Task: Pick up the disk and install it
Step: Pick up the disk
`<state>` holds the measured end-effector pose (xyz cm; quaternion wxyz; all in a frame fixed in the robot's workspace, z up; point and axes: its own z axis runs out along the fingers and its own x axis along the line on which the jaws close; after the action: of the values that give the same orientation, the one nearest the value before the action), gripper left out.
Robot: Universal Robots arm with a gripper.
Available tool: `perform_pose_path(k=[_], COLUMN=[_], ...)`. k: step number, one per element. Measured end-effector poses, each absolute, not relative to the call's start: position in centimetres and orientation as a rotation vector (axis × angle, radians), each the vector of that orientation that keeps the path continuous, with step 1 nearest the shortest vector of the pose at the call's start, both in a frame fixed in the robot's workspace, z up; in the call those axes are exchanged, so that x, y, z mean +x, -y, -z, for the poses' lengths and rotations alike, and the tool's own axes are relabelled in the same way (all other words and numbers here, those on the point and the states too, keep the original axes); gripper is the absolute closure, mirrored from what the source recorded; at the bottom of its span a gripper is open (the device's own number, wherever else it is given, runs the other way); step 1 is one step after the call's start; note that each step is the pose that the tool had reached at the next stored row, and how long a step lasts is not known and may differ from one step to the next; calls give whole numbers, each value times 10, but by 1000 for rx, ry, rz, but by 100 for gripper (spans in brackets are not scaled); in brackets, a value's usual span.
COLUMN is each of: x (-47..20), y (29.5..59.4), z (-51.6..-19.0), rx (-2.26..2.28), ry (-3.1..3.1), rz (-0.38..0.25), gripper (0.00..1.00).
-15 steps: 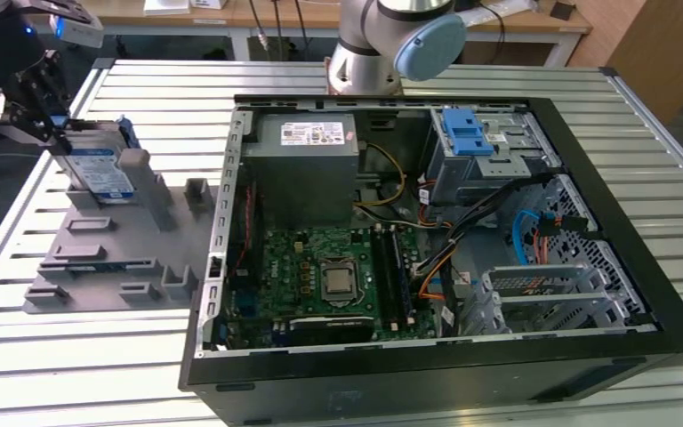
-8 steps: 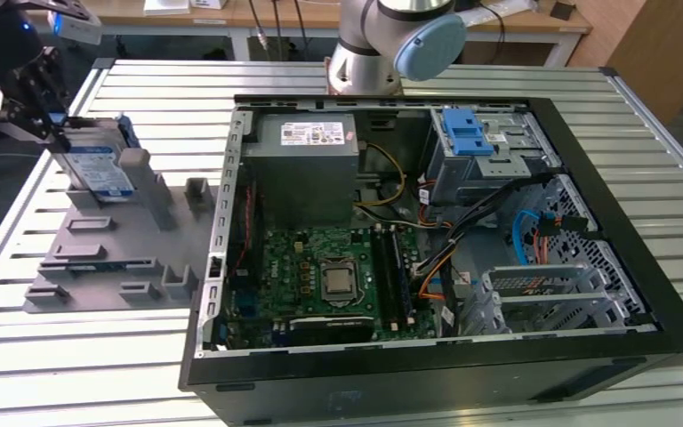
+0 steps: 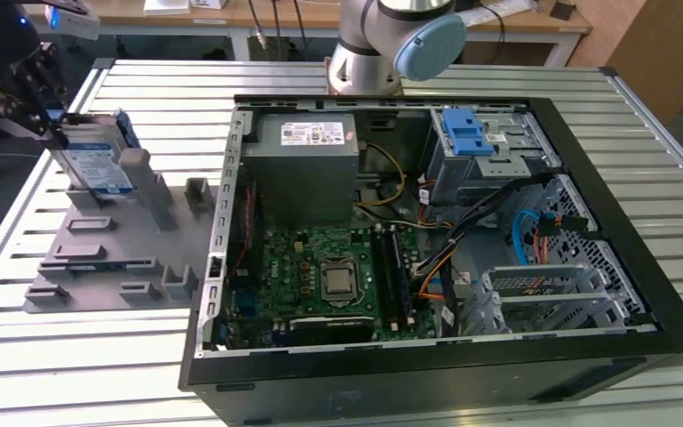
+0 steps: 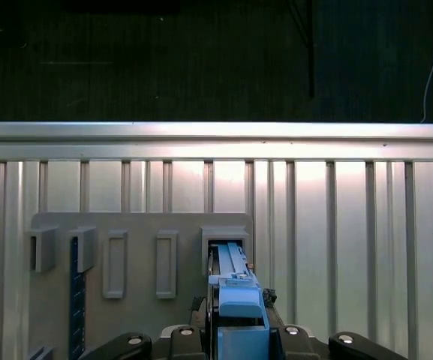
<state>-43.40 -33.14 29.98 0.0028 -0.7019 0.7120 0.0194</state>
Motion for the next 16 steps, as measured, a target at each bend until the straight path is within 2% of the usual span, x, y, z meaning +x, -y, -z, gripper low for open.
perform_pose_path(k=[16], x=[-434], y=[331], z=[-313], rx=[-2201], ry=[-2233], rz=[-61], gripper=[64])
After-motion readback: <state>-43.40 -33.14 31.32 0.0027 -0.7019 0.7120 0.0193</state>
